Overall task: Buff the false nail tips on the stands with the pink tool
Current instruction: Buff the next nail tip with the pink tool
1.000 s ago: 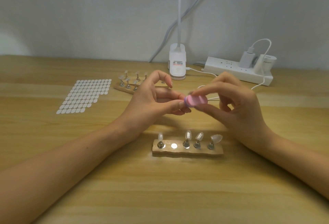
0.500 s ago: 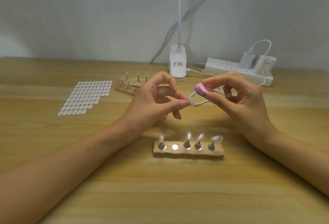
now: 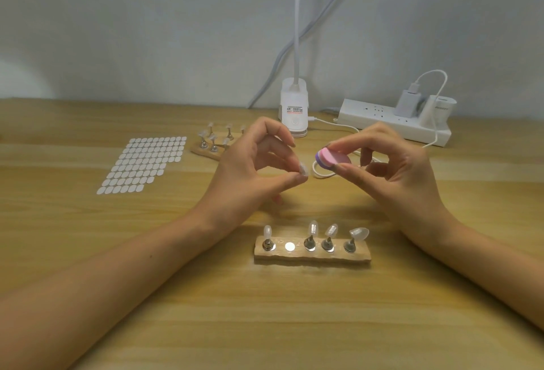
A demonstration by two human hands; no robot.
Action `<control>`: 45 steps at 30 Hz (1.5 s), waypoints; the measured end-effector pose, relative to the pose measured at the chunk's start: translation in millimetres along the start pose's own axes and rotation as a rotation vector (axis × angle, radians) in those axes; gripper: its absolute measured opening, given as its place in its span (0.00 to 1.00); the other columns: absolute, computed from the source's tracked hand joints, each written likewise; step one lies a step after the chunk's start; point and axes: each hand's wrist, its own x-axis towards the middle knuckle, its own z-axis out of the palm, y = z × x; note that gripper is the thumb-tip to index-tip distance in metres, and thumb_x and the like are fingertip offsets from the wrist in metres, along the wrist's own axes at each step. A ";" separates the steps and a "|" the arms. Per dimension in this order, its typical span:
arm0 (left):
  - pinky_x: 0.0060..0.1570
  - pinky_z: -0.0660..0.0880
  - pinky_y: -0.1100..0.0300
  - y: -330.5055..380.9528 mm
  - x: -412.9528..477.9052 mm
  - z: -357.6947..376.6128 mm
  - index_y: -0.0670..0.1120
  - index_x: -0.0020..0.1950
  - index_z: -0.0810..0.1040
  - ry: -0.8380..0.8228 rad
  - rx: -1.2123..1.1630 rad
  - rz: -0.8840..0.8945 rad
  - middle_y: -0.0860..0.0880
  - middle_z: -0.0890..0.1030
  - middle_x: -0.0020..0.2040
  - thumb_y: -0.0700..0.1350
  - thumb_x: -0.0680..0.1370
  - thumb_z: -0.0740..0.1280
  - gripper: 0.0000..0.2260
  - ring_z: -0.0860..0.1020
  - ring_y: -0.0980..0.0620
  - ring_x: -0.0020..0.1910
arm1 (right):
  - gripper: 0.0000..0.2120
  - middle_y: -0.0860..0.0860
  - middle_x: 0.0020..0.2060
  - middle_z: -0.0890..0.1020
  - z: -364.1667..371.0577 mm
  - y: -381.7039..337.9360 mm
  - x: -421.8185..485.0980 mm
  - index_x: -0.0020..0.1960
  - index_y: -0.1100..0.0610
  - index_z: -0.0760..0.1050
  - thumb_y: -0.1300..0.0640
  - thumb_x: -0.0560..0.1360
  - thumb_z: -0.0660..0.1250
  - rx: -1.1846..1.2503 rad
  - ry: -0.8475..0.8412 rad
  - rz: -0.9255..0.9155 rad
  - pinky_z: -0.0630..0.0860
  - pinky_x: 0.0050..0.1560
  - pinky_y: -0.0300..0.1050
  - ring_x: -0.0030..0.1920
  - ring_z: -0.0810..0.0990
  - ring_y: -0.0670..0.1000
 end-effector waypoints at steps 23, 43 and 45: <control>0.32 0.69 0.70 -1.5 -1.1 2.3 0.51 0.53 0.72 -0.023 0.109 0.055 0.50 0.84 0.37 0.41 0.71 0.80 0.20 0.84 0.55 0.39 | 0.07 0.51 0.43 0.78 3.9 1.3 0.5 0.52 0.45 0.82 0.50 0.74 0.72 -0.097 -0.097 -0.160 0.70 0.33 0.39 0.40 0.73 0.49; 0.32 0.69 0.68 -1.3 -0.7 2.5 0.51 0.53 0.71 -0.022 0.098 0.052 0.49 0.84 0.37 0.43 0.71 0.79 0.19 0.84 0.53 0.39 | 0.09 0.54 0.42 0.77 3.3 -1.5 -0.2 0.54 0.47 0.82 0.50 0.74 0.71 -0.103 -0.088 -0.159 0.69 0.31 0.39 0.39 0.72 0.48; 0.31 0.68 0.68 -1.3 -0.8 2.6 0.51 0.53 0.71 -0.026 0.088 0.053 0.50 0.83 0.36 0.43 0.71 0.79 0.19 0.82 0.55 0.37 | 0.09 0.54 0.42 0.77 5.1 -1.3 -1.7 0.54 0.49 0.82 0.51 0.74 0.72 -0.126 -0.131 -0.230 0.70 0.30 0.40 0.40 0.74 0.51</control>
